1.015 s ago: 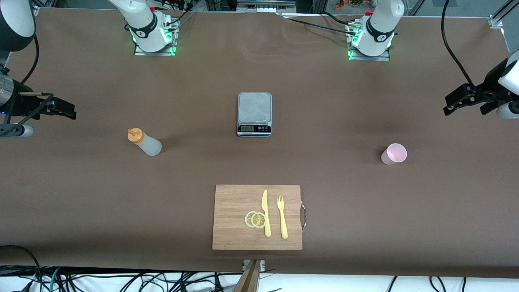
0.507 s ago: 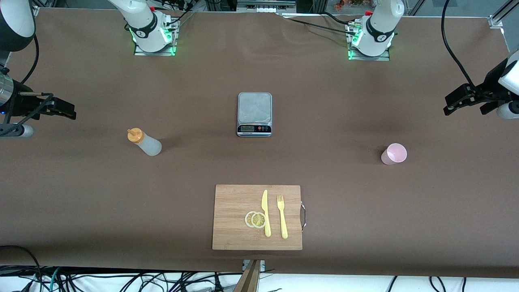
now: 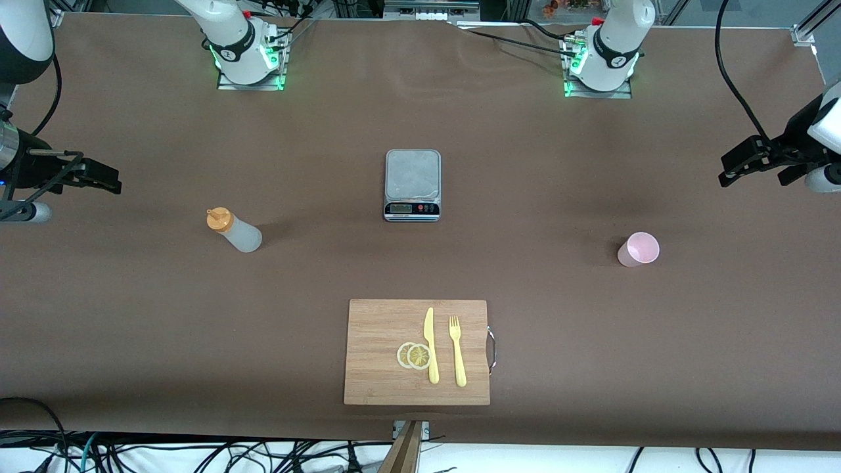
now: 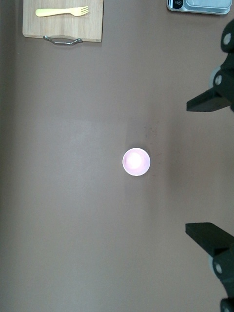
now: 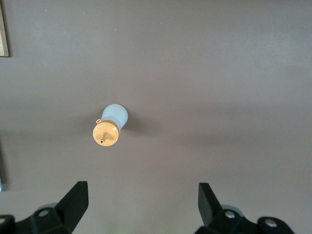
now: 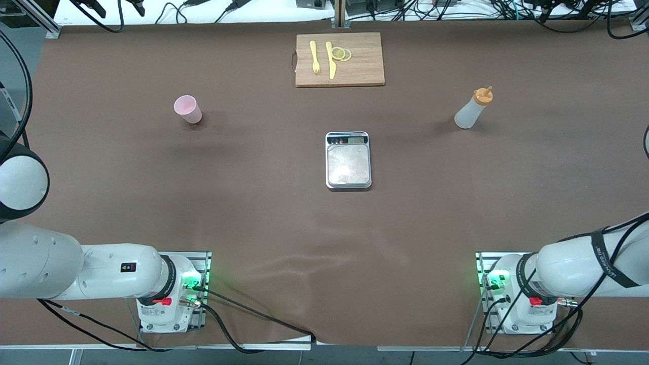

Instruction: Add sauce to pink cup with both arms

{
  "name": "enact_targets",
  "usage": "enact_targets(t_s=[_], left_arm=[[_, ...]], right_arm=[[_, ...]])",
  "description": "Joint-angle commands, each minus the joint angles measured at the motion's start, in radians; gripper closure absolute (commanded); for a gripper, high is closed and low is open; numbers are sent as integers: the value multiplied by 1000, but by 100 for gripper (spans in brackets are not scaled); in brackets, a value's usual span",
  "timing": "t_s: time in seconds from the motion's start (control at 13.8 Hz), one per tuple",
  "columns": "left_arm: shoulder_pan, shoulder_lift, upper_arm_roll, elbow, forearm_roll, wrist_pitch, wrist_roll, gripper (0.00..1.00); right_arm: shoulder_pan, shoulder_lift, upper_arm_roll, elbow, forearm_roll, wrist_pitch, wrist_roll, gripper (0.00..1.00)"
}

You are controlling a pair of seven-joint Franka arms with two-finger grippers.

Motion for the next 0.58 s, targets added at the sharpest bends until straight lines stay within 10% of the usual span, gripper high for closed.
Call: enact_targets(t_s=[0.0,0.51], left_arm=[[4,11,-2,30,16,-28,-10,0],[3,18,-7,17,14,-64,-5,0]], right_arm=[[-8,-6,4,-6,15,7,-10,0],[-8,-6,4,-6,15,9,-10,0]])
